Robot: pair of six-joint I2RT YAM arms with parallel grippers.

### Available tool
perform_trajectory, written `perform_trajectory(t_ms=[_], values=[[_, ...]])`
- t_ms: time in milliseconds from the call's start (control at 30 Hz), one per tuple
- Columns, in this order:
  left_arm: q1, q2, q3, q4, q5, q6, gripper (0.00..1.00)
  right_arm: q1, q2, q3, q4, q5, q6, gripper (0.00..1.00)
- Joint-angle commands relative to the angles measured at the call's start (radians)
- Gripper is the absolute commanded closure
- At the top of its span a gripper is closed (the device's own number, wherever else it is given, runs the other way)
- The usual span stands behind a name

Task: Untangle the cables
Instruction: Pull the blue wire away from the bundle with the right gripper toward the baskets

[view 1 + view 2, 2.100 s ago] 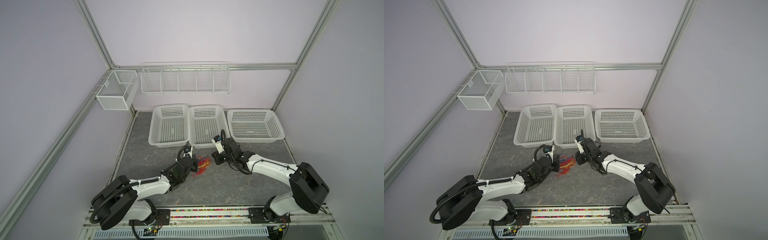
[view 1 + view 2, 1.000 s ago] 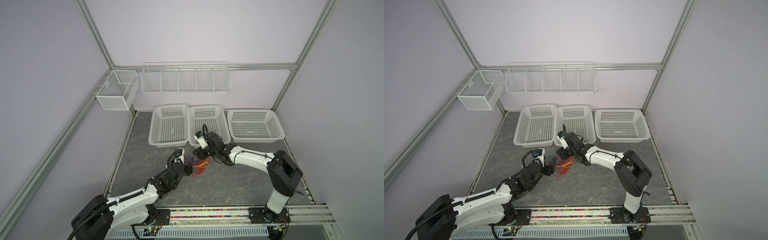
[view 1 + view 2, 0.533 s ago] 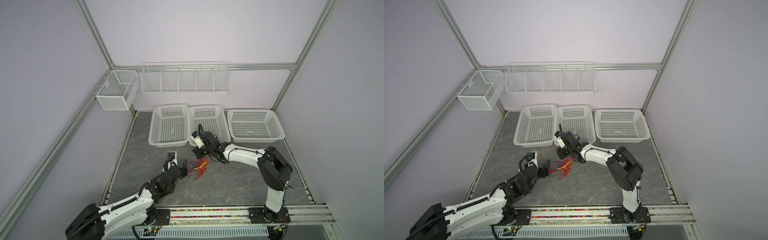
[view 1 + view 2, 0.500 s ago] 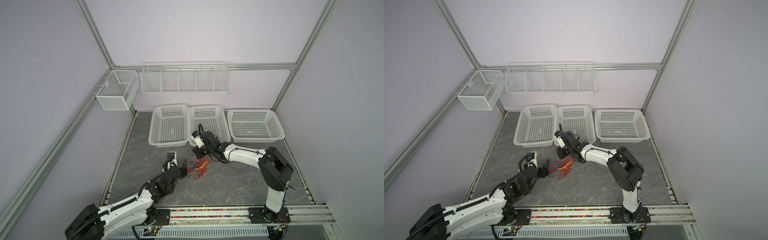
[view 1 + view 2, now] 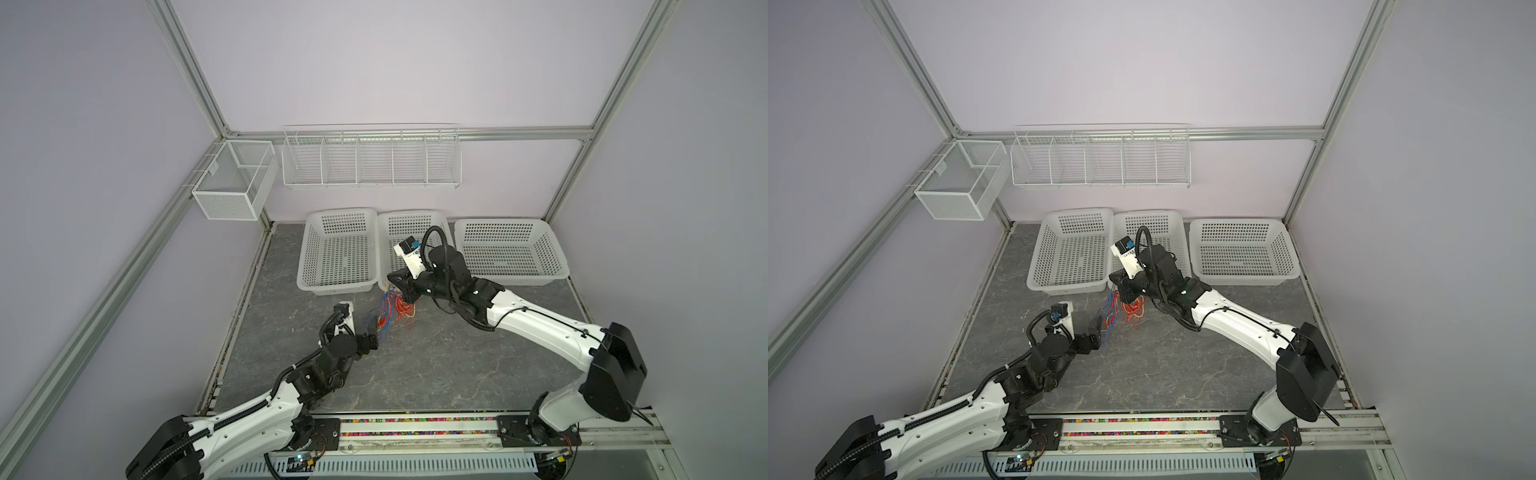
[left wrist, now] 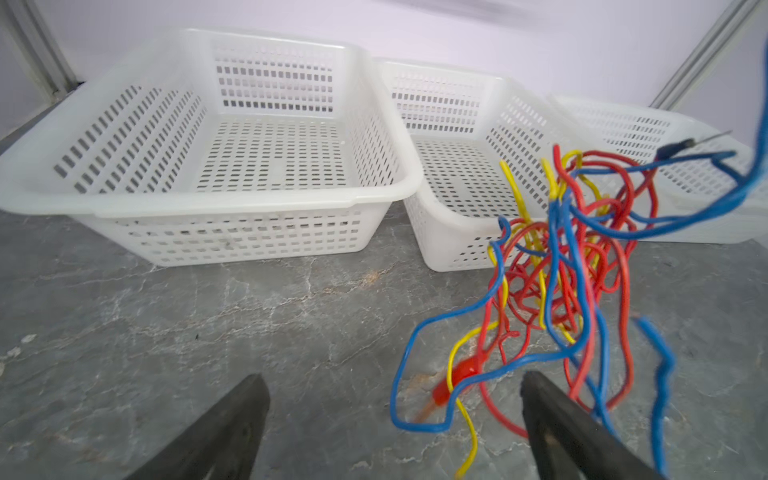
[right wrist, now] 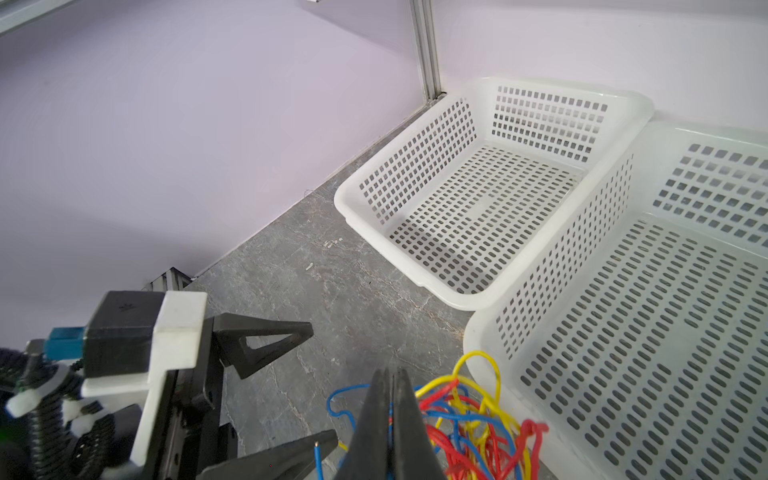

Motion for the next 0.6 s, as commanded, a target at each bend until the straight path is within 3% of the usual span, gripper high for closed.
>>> perform_trajectory(t_ms=[0, 300, 567], values=[[0.001, -0.013, -0.015, 0.073, 0.071, 0.066, 0.02, 0.005, -0.015, -0.021, 0.003, -0.023, 0.004, 0.94], [0.001, 0.073, -0.001, 0.238, 0.133, 0.121, 0.03, 0.008, -0.031, -0.033, 0.014, -0.085, 0.009, 0.94], [0.000, 0.261, 0.077, 0.285, 0.170, 0.079, 0.18, 0.012, -0.047, -0.058, 0.033, -0.103, 0.014, 0.94]])
